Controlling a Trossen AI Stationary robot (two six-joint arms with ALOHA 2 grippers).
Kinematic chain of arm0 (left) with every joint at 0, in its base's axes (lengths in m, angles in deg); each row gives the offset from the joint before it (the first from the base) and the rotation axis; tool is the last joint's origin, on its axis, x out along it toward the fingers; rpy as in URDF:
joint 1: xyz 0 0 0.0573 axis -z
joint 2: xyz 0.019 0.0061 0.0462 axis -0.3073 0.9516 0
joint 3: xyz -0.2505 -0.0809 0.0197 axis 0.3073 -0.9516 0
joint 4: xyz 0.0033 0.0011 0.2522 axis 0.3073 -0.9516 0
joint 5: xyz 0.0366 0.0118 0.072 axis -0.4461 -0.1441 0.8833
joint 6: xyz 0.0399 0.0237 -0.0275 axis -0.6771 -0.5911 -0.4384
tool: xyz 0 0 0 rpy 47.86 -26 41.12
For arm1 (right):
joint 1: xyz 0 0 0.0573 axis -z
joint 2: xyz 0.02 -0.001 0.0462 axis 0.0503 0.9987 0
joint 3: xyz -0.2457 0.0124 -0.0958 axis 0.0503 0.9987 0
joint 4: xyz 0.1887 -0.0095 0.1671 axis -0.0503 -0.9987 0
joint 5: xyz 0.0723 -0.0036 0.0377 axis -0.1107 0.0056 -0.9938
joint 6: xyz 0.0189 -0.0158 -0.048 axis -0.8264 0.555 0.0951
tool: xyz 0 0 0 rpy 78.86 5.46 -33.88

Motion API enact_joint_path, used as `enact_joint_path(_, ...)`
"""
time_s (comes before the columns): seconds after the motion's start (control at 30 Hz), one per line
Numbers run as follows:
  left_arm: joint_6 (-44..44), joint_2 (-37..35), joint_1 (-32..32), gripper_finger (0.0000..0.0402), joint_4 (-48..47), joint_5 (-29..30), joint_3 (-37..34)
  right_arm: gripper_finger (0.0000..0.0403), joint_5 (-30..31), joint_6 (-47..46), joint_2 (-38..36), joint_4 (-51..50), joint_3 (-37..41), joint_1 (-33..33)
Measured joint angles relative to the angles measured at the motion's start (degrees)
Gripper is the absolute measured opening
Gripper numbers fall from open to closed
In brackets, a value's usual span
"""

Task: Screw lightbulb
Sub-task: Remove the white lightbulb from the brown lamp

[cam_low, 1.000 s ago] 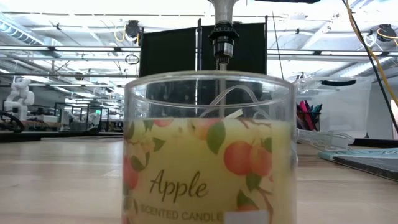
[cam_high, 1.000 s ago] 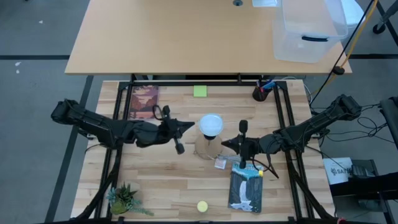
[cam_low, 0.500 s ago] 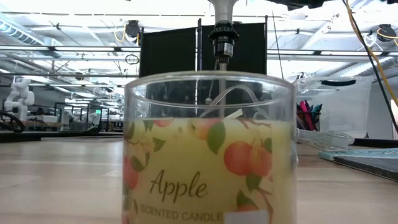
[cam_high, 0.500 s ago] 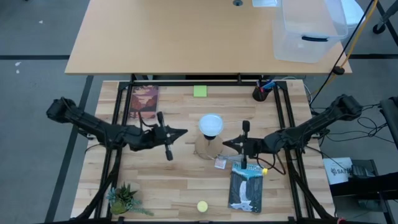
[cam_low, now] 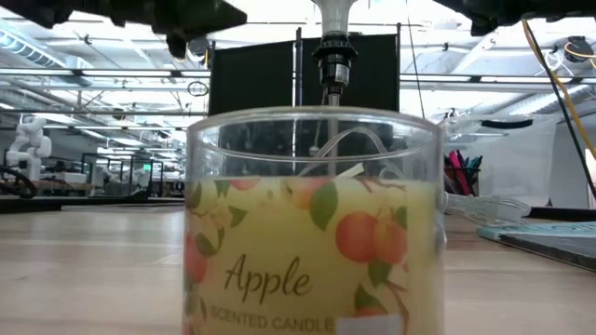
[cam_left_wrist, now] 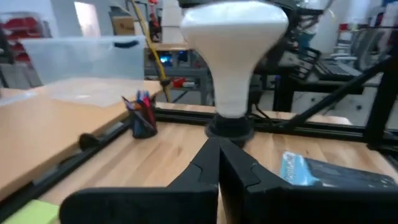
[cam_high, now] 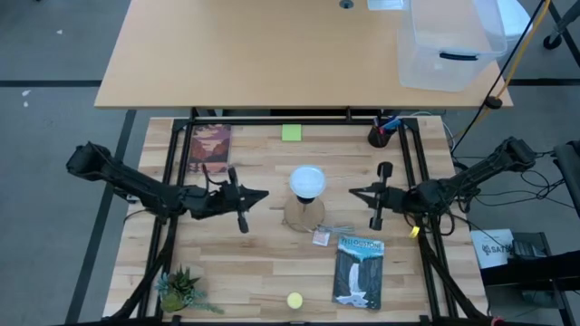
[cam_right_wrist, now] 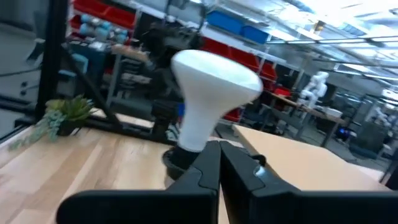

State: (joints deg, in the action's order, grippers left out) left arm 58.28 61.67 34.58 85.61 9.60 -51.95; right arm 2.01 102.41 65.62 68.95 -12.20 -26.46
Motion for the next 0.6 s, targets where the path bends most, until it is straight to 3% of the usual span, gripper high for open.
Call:
enact_joint_path(0.2, 3.0, 5.9, -1.8, 0.0, 2.3, -2.6, -0.5, 0.0, -0.2, -3.2, 0.0, 0.9, 0.4, 1.6)
enact_joint_path(0.37, 2.5, 13.6, -3.6, 0.0, 13.5, -6.9, -0.5, 0.0004, -1.8, -8.6, 2.8, 1.0, 0.0, 3.1)
enact_joint_path(0.6, 2.8, 21.6, -5.3, 0.0011, 18.1, -11.5, 1.5, 0.0074, -3.2, -12.7, 9.3, 1.0, -4.6, 3.8)
